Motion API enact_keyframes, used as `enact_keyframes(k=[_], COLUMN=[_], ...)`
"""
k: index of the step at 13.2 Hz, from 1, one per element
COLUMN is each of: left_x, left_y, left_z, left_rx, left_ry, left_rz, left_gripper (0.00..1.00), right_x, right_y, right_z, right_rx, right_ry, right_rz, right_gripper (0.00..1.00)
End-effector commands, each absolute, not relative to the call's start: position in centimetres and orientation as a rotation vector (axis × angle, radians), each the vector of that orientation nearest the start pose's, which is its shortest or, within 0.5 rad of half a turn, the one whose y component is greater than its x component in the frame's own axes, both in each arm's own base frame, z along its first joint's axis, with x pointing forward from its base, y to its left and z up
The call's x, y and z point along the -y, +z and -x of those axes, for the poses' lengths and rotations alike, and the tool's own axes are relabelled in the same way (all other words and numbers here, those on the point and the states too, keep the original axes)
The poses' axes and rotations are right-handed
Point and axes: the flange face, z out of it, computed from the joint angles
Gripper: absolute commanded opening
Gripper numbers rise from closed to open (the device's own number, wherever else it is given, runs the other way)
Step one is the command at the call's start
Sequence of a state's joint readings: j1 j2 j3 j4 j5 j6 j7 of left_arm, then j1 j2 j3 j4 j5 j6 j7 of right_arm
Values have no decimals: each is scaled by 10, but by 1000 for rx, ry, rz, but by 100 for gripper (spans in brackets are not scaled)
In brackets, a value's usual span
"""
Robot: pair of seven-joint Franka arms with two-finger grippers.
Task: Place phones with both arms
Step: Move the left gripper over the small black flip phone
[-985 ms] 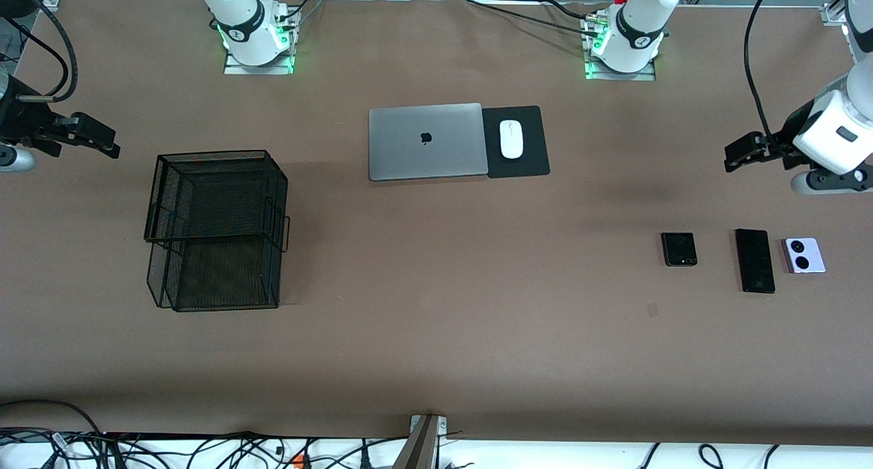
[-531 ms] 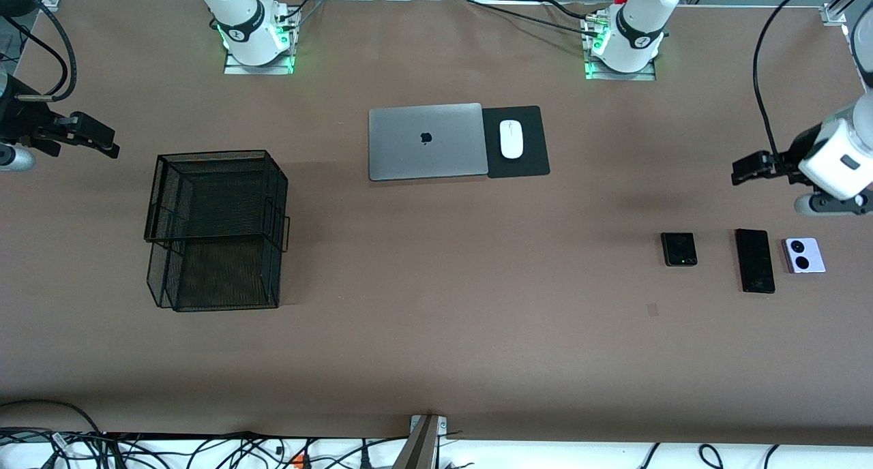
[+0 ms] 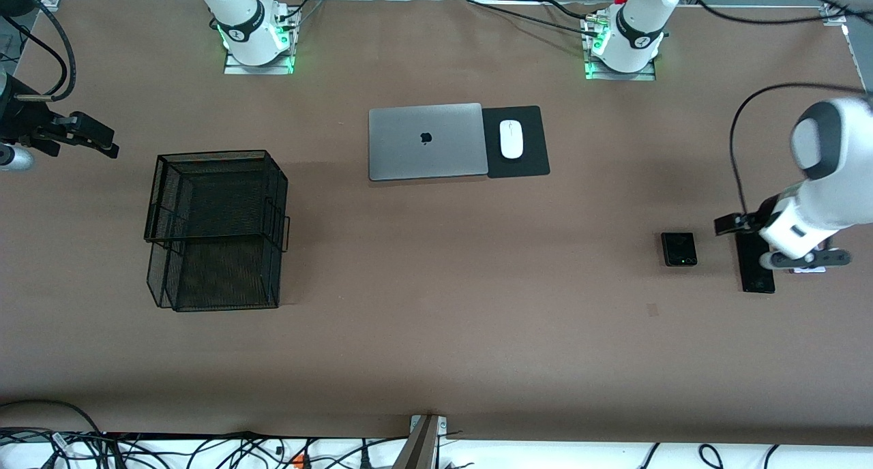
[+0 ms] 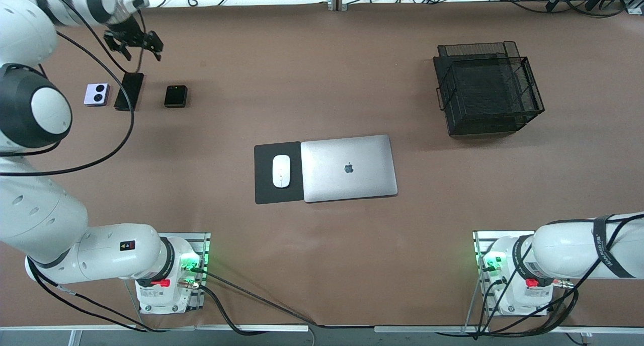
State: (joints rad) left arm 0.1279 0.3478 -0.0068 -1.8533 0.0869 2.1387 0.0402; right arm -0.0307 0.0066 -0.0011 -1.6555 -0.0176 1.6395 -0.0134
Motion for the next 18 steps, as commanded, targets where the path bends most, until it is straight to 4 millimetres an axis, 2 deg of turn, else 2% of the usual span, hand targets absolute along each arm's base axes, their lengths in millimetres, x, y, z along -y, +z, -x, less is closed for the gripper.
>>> enact_keyframes(k=[1,4,6,10,15,18], left_x=[-78,-83,-81,-78,-78,-76], left_y=[283,236,217,197,171,164], left_z=[-618,-612,-608,-594,-589,-588], left_rx=[-50,-62,-41,-21,-8,47], left_ry=[35,-42,-56,3,46,61], left_rz=[3067,3080,3090,3109,3119,3151], left_gripper=[100,100,100,100,100,100], right_x=[23,24,23,23,23,23], right_y=[596,600,601,600,599,598], right_z=[-554,-554,-554,-555,-553,-554], right_rx=[-25,-30,-28,-28,-28,-28], right_ry=[32,18,15,18,42,42], right_rz=[3156,3156,3157,3156,3156,3156], right_gripper=[100,100,100,100,100,100])
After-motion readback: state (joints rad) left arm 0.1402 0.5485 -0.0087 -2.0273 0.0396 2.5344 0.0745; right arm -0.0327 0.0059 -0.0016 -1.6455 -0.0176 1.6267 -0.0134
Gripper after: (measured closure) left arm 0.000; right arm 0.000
